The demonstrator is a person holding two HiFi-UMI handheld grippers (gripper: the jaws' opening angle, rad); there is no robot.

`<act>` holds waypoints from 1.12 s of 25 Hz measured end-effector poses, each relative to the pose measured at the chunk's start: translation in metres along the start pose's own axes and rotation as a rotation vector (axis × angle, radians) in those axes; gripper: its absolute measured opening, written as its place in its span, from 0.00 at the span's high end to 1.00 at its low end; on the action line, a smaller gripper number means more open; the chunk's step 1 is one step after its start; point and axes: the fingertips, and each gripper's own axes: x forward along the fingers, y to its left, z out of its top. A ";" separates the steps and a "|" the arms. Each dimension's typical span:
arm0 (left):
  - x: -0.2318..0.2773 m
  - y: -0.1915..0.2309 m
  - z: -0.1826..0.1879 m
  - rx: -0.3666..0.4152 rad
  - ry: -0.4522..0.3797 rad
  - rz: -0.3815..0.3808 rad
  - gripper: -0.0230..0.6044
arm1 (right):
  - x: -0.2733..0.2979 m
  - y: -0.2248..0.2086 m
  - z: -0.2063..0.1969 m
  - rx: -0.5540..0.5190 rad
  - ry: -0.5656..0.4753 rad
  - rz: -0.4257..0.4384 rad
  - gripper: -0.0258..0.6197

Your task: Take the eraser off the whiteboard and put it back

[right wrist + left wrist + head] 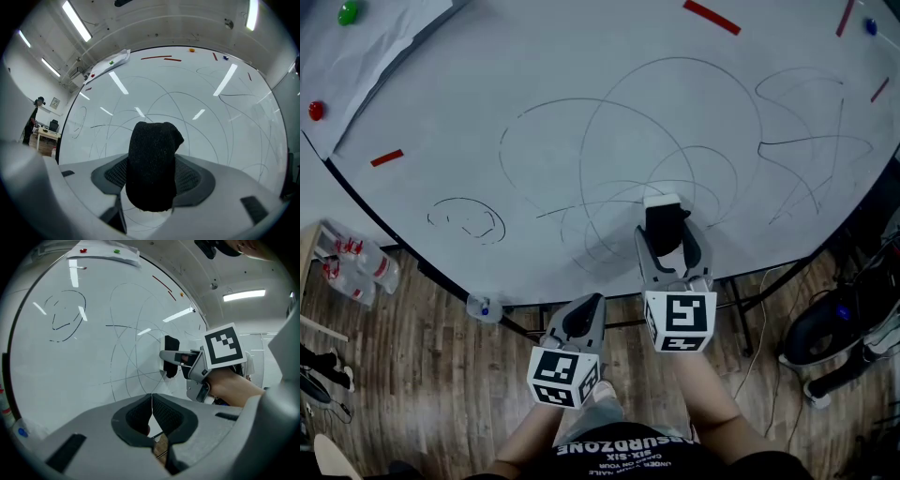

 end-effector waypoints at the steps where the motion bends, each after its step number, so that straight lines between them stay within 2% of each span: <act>1: -0.001 -0.001 0.000 0.000 -0.002 0.002 0.95 | -0.002 0.000 0.000 -0.001 0.000 -0.002 0.56; 28: -0.028 -0.032 0.008 0.013 -0.043 0.013 0.95 | -0.059 -0.001 0.014 0.026 -0.027 0.002 0.56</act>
